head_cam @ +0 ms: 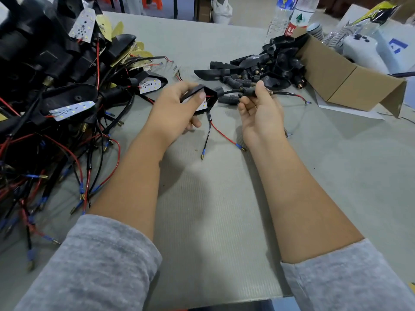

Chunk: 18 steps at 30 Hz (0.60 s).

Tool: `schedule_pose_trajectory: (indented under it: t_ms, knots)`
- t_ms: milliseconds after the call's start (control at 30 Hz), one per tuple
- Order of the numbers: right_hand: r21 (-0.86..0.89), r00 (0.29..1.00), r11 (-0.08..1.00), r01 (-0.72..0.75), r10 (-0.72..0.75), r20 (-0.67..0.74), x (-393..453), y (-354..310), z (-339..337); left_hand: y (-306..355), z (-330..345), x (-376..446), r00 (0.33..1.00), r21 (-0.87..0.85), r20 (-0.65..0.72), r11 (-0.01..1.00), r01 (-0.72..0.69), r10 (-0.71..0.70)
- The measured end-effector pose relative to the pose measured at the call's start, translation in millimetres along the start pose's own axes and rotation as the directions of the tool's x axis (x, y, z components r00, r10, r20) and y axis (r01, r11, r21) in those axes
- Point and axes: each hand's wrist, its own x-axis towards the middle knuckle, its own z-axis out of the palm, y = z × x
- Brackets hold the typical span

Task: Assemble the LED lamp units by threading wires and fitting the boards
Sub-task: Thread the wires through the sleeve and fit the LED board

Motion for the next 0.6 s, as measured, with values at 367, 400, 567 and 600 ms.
schedule_pose_trajectory:
  t_ms: [367,400,567,600]
  knots:
    - [-0.301,0.983,0.951,0.071,-0.014,0.186,-10.0,1.4,5.5,1.3,1.2,-1.7,0.989,-0.107,0.13,0.991,0.085,-0.071]
    - [-0.291,0.983,0.955,0.058,-0.004,0.182,-10.3,0.8,6.1,1.2,-0.6,-1.2,0.989,-0.136,0.122,0.986,0.096,-0.08]
    - [-0.167,0.999,0.986,0.016,-0.009,0.046,-5.2,-2.2,0.9,-0.8,-10.0,1.1,0.979,-0.189,0.153,0.969,0.162,-0.134]
    - [-0.154,0.999,0.988,0.028,-0.025,0.021,-4.2,-1.6,-0.1,-0.7,-10.5,0.8,0.978,-0.186,0.155,0.967,0.171,-0.143]
